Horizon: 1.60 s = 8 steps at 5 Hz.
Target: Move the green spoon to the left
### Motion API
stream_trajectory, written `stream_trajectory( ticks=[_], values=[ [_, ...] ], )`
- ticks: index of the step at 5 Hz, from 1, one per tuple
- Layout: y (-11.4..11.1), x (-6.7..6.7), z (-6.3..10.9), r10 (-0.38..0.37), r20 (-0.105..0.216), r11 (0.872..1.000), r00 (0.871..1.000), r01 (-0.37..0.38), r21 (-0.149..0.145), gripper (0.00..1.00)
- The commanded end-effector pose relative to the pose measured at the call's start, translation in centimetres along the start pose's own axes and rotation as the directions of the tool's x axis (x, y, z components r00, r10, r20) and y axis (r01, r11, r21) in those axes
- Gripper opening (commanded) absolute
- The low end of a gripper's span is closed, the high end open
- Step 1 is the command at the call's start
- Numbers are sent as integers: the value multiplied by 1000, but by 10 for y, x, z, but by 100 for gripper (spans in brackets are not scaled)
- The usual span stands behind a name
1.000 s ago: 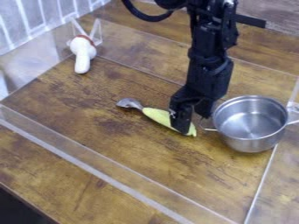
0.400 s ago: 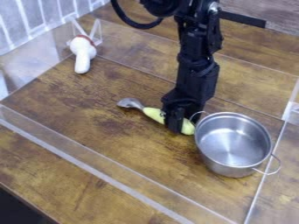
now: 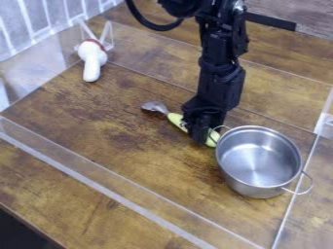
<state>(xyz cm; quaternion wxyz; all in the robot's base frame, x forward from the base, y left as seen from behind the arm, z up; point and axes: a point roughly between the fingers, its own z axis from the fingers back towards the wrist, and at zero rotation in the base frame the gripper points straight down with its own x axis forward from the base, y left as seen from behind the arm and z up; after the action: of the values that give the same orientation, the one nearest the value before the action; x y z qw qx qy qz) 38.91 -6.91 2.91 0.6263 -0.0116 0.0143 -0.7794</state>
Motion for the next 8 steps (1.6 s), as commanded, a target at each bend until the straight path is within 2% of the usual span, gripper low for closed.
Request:
stream_trajectory(
  ticks=[1, 3, 4, 6, 8],
  values=[
    [13, 5, 13, 13, -4, 998, 1000, -13, 63, 0],
    [18, 6, 12, 7, -4, 998, 1000, -7, 63, 0],
    [19, 21, 11, -78, -6, 995, 997, 78, 62, 0],
    [24, 6, 32, -55, -32, 997, 998, 56, 55, 0],
    [10, -15, 52, 30, -72, 998, 997, -26, 53, 0]
  ],
)
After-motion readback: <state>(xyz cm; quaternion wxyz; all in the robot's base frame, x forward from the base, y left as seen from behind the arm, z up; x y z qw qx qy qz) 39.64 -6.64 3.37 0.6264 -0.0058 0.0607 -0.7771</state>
